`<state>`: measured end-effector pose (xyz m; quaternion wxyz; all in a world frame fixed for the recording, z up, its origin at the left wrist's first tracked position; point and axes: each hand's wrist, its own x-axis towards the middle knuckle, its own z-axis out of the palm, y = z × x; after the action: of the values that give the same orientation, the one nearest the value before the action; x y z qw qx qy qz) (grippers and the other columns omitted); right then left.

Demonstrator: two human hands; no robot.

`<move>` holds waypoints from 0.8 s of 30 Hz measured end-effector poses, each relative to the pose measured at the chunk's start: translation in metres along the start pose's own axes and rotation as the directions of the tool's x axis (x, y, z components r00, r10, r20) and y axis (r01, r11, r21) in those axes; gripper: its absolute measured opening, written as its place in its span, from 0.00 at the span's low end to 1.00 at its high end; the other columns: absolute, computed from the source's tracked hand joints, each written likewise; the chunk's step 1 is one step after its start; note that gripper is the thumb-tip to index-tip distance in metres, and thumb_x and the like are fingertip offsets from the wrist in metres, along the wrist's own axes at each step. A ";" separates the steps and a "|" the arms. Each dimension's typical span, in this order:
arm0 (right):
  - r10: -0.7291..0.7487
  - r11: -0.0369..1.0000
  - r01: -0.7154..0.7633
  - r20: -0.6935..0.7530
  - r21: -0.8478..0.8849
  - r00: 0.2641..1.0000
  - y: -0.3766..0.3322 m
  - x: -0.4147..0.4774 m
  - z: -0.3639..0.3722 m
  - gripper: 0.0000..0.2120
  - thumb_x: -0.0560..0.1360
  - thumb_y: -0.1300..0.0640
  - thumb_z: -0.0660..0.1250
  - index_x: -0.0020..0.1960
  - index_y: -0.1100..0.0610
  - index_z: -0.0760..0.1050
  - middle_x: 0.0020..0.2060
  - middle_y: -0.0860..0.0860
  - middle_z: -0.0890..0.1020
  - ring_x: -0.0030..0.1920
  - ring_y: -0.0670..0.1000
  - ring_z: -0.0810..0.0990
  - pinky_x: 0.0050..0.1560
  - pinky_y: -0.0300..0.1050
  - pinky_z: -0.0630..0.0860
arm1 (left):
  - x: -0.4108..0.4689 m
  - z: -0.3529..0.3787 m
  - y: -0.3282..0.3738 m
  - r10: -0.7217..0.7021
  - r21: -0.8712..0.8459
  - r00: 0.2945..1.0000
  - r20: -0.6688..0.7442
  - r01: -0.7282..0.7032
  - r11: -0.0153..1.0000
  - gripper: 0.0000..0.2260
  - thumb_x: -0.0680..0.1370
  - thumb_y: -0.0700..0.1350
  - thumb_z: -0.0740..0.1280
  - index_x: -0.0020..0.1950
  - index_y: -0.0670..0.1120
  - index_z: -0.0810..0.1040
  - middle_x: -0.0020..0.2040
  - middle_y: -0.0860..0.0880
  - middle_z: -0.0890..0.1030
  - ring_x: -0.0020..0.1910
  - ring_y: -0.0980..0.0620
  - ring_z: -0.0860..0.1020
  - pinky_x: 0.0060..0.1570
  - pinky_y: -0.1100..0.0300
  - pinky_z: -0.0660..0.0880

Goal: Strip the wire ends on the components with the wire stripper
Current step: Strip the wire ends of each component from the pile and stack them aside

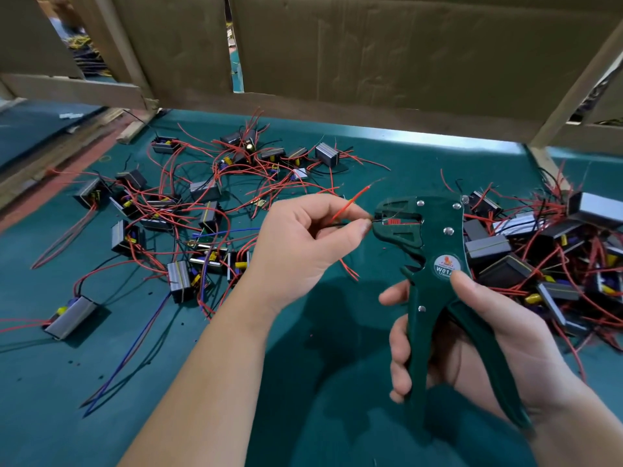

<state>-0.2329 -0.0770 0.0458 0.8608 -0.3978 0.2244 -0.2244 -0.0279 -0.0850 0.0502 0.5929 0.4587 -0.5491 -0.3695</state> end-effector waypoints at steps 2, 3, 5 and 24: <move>0.008 1.000 -0.009 -0.015 -0.017 1.000 0.000 0.000 0.000 0.29 0.67 0.40 0.73 0.56 0.62 0.78 0.38 0.65 0.79 0.36 0.65 0.79 0.41 0.63 0.76 | 0.000 -0.002 0.000 -0.001 0.011 1.000 0.009 0.001 1.000 0.06 0.70 0.42 0.71 0.36 0.52 0.84 0.30 0.48 0.74 0.31 0.52 0.65 0.30 0.68 0.64; 0.013 1.000 -0.013 -0.017 -0.018 1.000 -0.001 0.000 0.000 0.29 0.67 0.40 0.74 0.56 0.62 0.78 0.38 0.65 0.79 0.36 0.65 0.79 0.41 0.63 0.76 | -0.001 -0.003 0.000 0.005 0.022 1.000 0.018 -0.006 1.000 0.06 0.70 0.41 0.71 0.37 0.53 0.83 0.30 0.51 0.76 0.31 0.54 0.68 0.32 0.69 0.66; 0.024 1.000 -0.024 -0.015 -0.011 1.000 -0.001 0.001 -0.001 0.29 0.67 0.41 0.74 0.56 0.62 0.78 0.38 0.66 0.79 0.36 0.65 0.79 0.41 0.63 0.76 | -0.002 -0.005 0.000 0.037 0.088 0.998 0.046 -0.041 0.995 0.08 0.71 0.39 0.72 0.40 0.53 0.82 0.31 0.58 0.80 0.30 0.62 0.73 0.35 0.73 0.68; 0.073 0.997 -0.075 -0.093 -0.012 0.993 0.004 0.004 0.002 0.26 0.63 0.38 0.76 0.46 0.60 0.78 0.33 0.64 0.77 0.31 0.62 0.78 0.38 0.59 0.77 | -0.001 -0.009 -0.008 0.055 0.308 0.997 0.053 -0.068 0.949 0.05 0.72 0.44 0.71 0.39 0.54 0.79 0.27 0.47 0.75 0.27 0.58 0.64 0.29 0.66 0.64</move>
<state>-0.2276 -0.0760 0.0432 0.8542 -0.3850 0.2803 -0.2088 -0.0185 -0.0851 0.0423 0.5127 0.5205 -0.6271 -0.2701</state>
